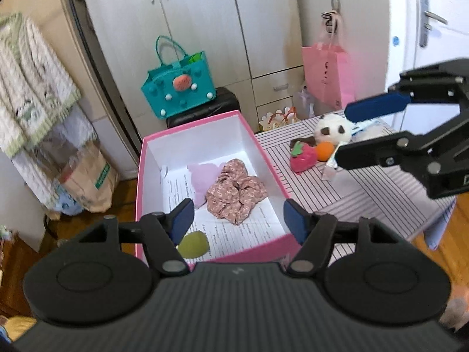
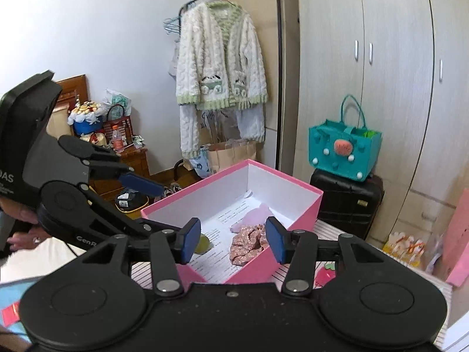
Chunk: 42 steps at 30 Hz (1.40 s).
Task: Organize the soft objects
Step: 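Withdraw both grippers from the box and move them toward the white tube and mesh puff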
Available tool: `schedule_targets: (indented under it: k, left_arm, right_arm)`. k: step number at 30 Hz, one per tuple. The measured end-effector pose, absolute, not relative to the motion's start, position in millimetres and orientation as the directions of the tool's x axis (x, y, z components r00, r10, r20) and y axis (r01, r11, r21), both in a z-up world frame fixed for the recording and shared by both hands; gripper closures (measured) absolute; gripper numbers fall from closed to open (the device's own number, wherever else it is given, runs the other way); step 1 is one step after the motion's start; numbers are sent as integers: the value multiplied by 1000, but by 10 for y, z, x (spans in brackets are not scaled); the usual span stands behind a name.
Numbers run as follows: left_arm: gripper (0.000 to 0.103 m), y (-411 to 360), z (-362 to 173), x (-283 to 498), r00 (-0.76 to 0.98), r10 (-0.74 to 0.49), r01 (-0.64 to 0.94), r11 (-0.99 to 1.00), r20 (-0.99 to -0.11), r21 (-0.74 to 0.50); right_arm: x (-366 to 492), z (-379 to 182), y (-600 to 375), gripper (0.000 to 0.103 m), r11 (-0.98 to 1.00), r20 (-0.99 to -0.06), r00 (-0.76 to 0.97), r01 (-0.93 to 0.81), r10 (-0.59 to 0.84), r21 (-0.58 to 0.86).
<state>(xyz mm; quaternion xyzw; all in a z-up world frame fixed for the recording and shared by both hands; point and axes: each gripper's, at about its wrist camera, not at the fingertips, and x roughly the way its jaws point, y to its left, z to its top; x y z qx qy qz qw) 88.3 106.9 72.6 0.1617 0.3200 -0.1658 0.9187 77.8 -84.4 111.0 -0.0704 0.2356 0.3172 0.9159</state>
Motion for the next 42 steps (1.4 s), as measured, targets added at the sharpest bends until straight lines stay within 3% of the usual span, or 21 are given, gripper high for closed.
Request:
schedule_targets:
  k: [12,24,30,36,42]
  left_arm:
    - [26,846,626,411,683,-255,504,843,-685,189]
    - [24,445,39,265,619,-329,604,780,-714,164]
    - [24,292,-270,331,636,-354,595,790,-686,144]
    - [24,148,-509,535,627,-429,585,811,-650,28]
    - [24,-44,-638,716,673,-480,569,822,-564,-21]
  right_arm:
    - [277,1026,-1218,43,804,-457,711,-594,535,17]
    - [24,576,-1620,38,840,-524,717,-543,460,-6]
    - [99,313,-1898,33,870,-531,722,-489,443,62]
    - [265,33,-2114,32,907,-530,753,-414,390,78]
    - [471,-189,-2292,32,935,-516,793,-352,325,47]
